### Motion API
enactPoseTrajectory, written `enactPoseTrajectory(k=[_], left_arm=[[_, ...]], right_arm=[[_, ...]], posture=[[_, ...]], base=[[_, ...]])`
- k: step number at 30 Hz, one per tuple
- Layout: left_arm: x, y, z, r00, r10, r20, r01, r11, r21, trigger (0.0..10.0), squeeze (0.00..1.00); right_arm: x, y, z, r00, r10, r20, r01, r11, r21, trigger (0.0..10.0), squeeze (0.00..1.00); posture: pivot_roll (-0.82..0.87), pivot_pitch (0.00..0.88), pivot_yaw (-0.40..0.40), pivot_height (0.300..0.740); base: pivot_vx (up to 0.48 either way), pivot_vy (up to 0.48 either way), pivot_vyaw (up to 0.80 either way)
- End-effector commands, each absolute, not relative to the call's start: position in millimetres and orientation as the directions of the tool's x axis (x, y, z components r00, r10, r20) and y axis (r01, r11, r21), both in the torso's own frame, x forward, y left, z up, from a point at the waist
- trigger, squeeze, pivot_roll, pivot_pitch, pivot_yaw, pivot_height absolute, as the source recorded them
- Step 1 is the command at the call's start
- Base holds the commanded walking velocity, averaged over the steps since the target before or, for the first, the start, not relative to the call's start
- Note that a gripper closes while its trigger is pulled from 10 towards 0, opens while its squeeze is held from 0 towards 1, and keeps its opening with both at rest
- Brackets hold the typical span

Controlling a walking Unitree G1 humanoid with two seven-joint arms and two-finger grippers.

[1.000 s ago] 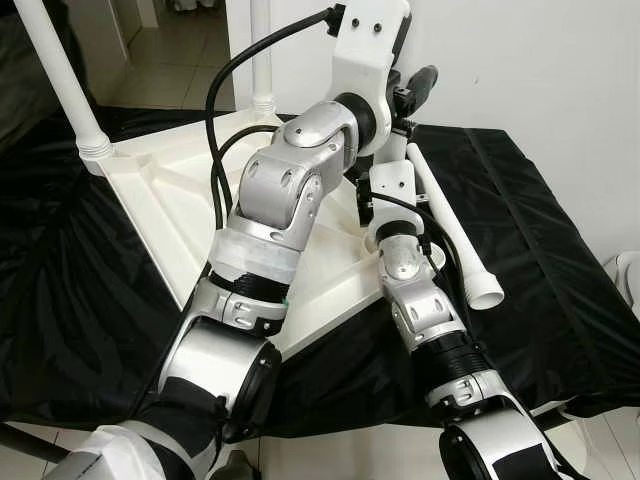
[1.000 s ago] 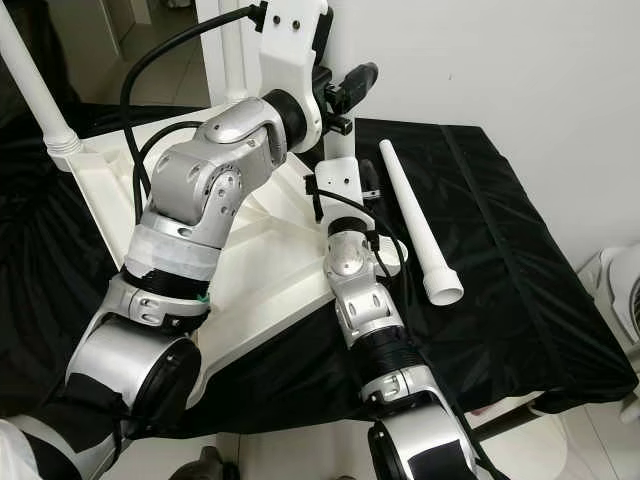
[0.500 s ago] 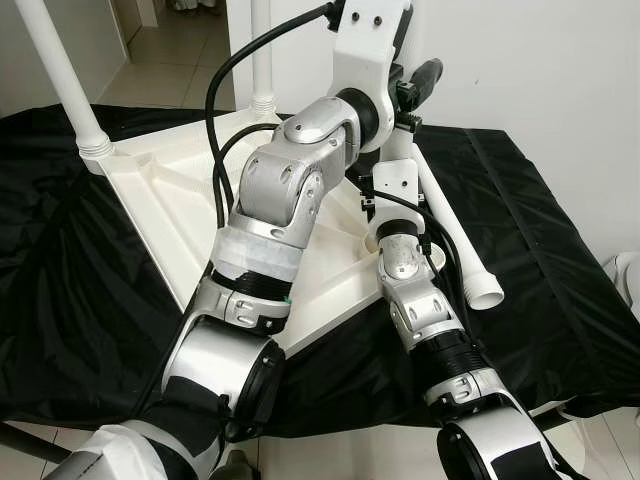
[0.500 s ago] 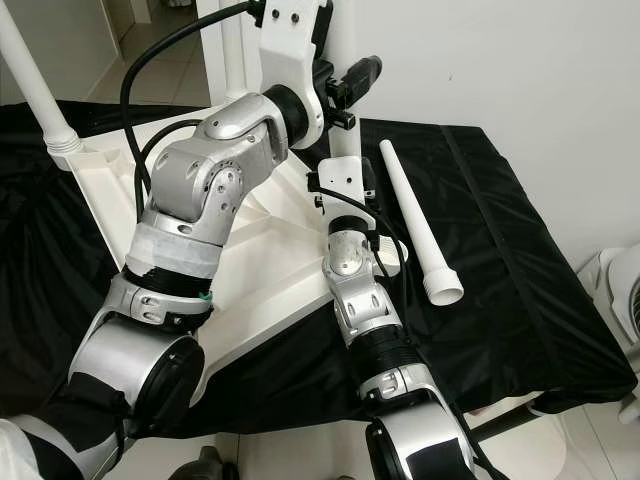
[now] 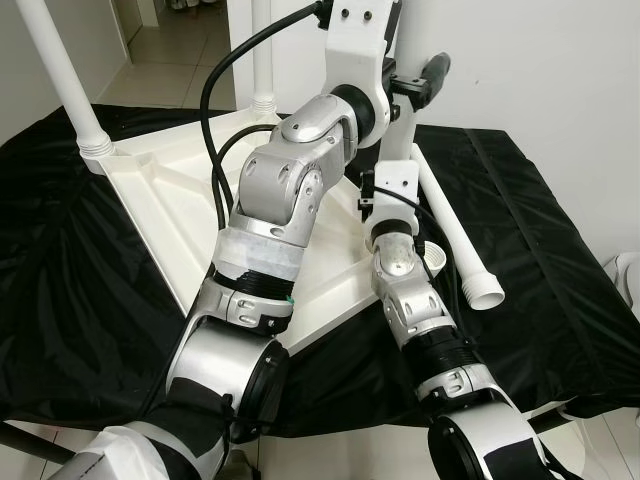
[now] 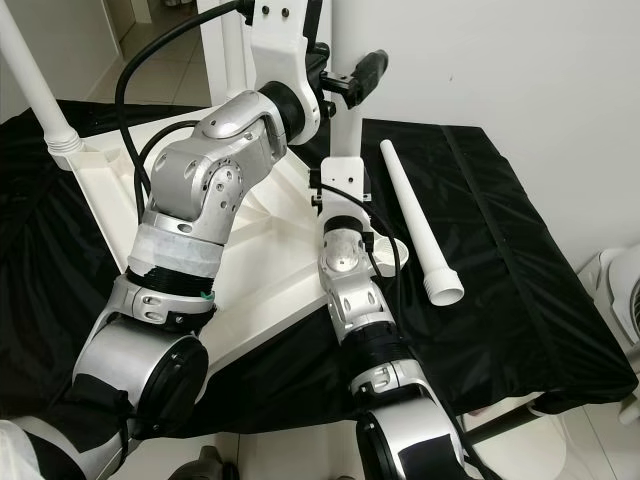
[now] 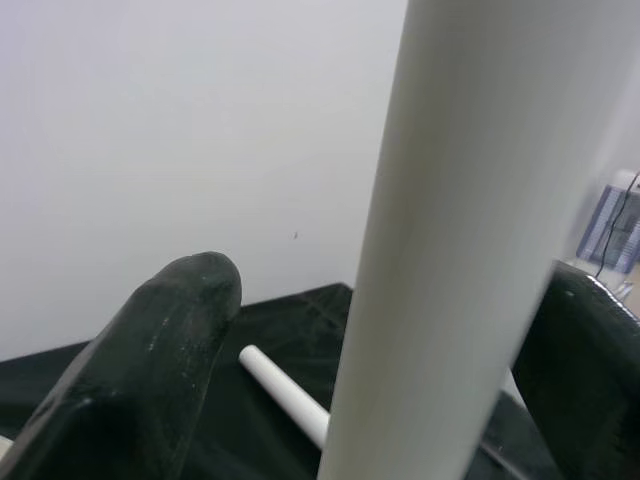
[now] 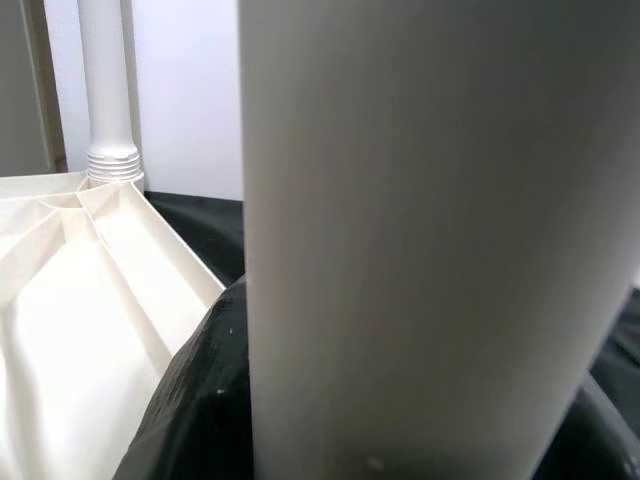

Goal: Building children table

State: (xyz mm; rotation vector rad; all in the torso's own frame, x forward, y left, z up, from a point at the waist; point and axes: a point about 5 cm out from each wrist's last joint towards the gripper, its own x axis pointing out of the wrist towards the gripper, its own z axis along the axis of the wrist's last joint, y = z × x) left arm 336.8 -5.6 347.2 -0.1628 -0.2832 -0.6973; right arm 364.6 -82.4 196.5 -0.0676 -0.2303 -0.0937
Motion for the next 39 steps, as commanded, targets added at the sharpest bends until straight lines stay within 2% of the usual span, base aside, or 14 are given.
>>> enactPoseTrajectory(k=[1, 8, 12, 18, 23, 28, 33, 35, 39], left_arm=[[331, -8, 354, 0.732, -0.583, 0.353, 0.641, 0.764, -0.067, 10.0, 0.00], [324, 2, 350, 0.686, -0.613, 0.393, 0.695, 0.712, -0.103, 10.0, 0.00], [329, 22, 339, 0.715, -0.584, 0.383, 0.672, 0.725, -0.150, 10.0, 0.00], [332, 34, 327, 0.745, -0.559, 0.365, 0.639, 0.755, -0.146, 10.0, 0.00], [332, 42, 296, 0.787, -0.551, 0.277, 0.595, 0.797, -0.106, 10.0, 0.00], [328, 38, 270, 0.788, -0.576, 0.218, 0.599, 0.799, -0.050, 10.0, 0.00], [327, 37, 253, 0.790, -0.584, 0.185, 0.598, 0.801, -0.023, 10.0, 0.00], [325, 31, 231, 0.784, -0.603, 0.144, 0.602, 0.796, 0.055, 10.0, 0.00], [322, 25, 211, 0.767, -0.633, 0.102, 0.621, 0.773, 0.128, 10.0, 0.00]], right_arm=[[367, -83, 199, 0.971, -0.096, 0.220, 0.102, 0.995, -0.016, 10.0, 0.00], [373, -99, 200, 0.974, -0.134, 0.183, 0.128, 0.991, 0.043, 10.0, 0.00], [377, -118, 197, 0.981, -0.132, 0.145, 0.118, 0.988, 0.099, 10.0, 0.00], [374, -135, 196, 0.981, -0.126, 0.150, 0.107, 0.986, 0.126, 10.0, 0.00], [368, -161, 189, 0.978, -0.139, 0.154, 0.124, 0.987, 0.105, 10.0, 0.00], [363, -172, 185, 0.978, -0.132, 0.162, 0.122, 0.990, 0.070, 10.0, 0.00], [362, -175, 185, 0.978, -0.130, 0.165, 0.123, 0.991, 0.051, 10.0, 0.00], [362, -177, 187, 0.976, -0.125, 0.178, 0.119, 0.992, 0.041, 10.0, 0.00], [362, -177, 189, 0.975, -0.122, 0.187, 0.117, 0.992, 0.038, 10.0, 0.00]], posture=[[0.10, 0.000, -0.052, 0.740], [0.10, 0.000, -0.045, 0.740], [0.09, 0.000, -0.039, 0.740], [0.09, 0.000, -0.037, 0.740], [0.08, 0.000, -0.034, 0.740], [0.09, 0.000, -0.034, 0.740], [0.08, 0.000, -0.033, 0.740], [0.08, 0.000, -0.030, 0.740], [0.08, 0.000, -0.032, 0.740]], base=[[0.000, 0.000, 0.00], [0.000, 0.000, 0.00], [0.000, 0.000, 0.00], [0.000, 0.000, 0.00], [0.000, 0.000, 0.00], [0.000, 0.000, 0.00], [0.000, 0.000, 0.00], [0.000, 0.000, 0.00], [0.000, 0.000, 0.00]])
